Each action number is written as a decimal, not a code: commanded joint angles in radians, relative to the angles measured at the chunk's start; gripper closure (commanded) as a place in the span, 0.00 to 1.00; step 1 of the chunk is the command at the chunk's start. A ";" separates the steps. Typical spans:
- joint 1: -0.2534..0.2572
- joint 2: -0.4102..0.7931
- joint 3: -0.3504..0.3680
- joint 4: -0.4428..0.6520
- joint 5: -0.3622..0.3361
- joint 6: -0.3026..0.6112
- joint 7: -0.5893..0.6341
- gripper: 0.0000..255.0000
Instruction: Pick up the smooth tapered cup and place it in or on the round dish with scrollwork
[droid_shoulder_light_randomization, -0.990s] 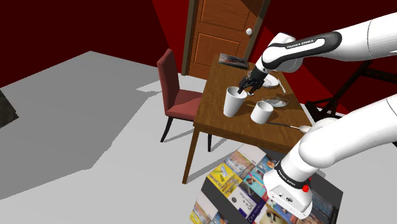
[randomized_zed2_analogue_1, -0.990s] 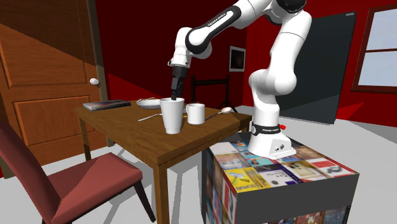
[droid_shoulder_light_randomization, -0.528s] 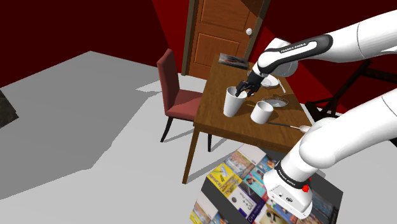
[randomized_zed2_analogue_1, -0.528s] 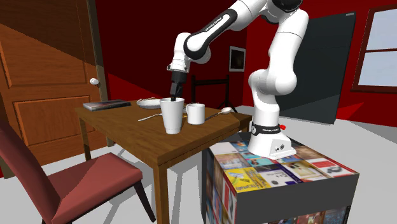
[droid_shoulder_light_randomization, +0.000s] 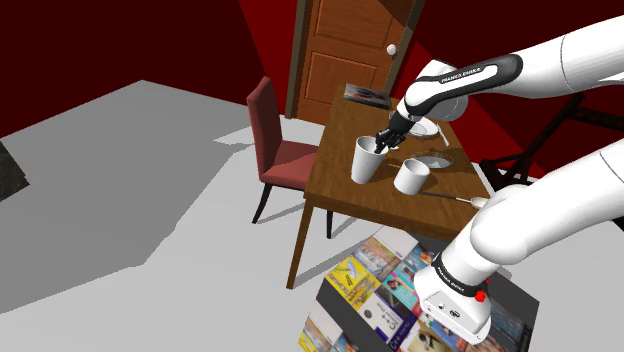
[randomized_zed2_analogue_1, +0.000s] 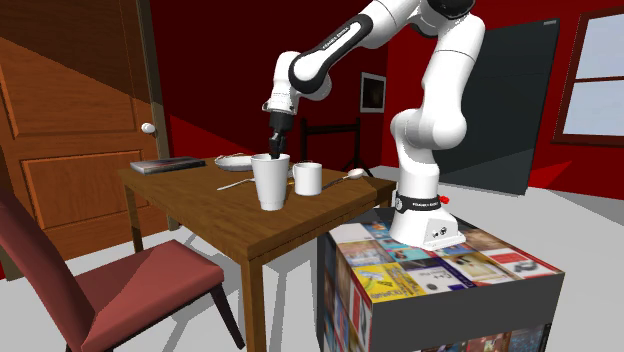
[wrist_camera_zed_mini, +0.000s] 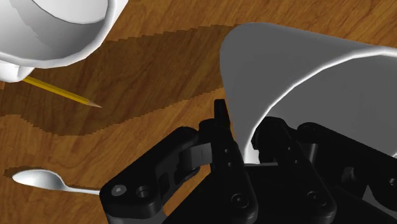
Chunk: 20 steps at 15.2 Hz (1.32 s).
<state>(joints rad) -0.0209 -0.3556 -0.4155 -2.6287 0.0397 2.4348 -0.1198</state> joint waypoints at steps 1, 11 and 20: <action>0.000 0.000 0.000 0.000 0.000 0.000 0.000 1.00; -0.010 -0.037 0.014 0.027 -0.017 -0.063 0.021 1.00; -0.024 -0.102 0.040 0.102 -0.039 -0.199 0.055 1.00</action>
<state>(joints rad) -0.0447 -0.4513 -0.3804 -2.5357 0.0016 2.2506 -0.0713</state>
